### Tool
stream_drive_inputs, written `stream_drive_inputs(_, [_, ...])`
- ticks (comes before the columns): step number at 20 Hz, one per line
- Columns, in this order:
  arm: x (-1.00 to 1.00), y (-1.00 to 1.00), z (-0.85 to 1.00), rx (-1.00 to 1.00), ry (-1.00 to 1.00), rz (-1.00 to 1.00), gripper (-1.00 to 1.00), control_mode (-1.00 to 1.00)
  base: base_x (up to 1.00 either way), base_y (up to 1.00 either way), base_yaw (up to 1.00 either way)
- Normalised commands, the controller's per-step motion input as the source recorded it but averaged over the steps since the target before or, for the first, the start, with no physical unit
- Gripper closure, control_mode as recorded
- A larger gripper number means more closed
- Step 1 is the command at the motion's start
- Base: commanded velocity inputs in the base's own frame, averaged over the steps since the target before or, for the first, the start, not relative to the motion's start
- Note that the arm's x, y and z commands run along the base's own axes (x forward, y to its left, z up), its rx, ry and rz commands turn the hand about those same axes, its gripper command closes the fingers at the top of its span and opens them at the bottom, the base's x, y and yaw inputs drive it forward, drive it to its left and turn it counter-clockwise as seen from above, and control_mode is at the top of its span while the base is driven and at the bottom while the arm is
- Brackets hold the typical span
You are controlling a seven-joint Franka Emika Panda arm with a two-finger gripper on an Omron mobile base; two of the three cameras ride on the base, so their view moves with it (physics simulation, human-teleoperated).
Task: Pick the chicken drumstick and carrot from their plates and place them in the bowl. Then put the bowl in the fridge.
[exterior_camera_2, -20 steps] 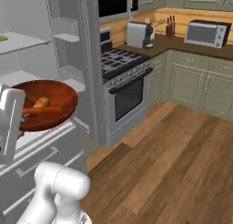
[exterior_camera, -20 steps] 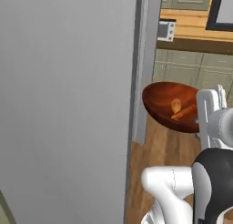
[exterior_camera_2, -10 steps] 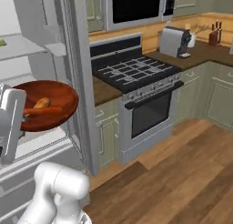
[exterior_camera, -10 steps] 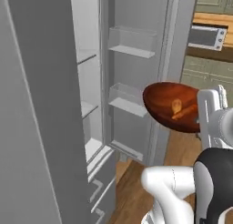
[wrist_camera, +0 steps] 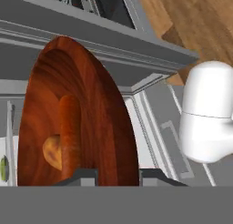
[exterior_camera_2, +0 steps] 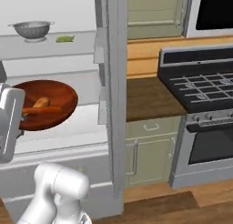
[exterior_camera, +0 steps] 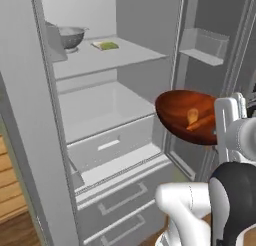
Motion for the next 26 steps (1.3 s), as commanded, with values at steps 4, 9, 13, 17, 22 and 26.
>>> stream_drive_inputs(4, [0.0,0.0,0.0,0.0,0.0,0.0,1.0,1.0,0.3,0.15,0.78])
stream_drive_inputs(9, [0.0,0.0,0.0,0.0,0.0,0.0,1.0,1.0,0.65,0.0,0.47])
stream_drive_inputs(13, [0.0,0.0,0.0,0.0,0.0,0.0,1.0,1.0,0.79,0.0,0.08])
stream_drive_inputs(17, [0.0,0.0,0.0,0.0,0.0,0.0,1.0,1.0,0.26,0.0,0.12])
stream_drive_inputs(22, [0.13,0.0,-0.08,0.0,0.01,0.05,1.0,-1.0,0.11,-0.03,0.12])
stream_drive_inputs(26, [0.48,0.0,-0.46,0.0,0.0,0.06,1.0,-1.0,0.0,0.0,0.0])
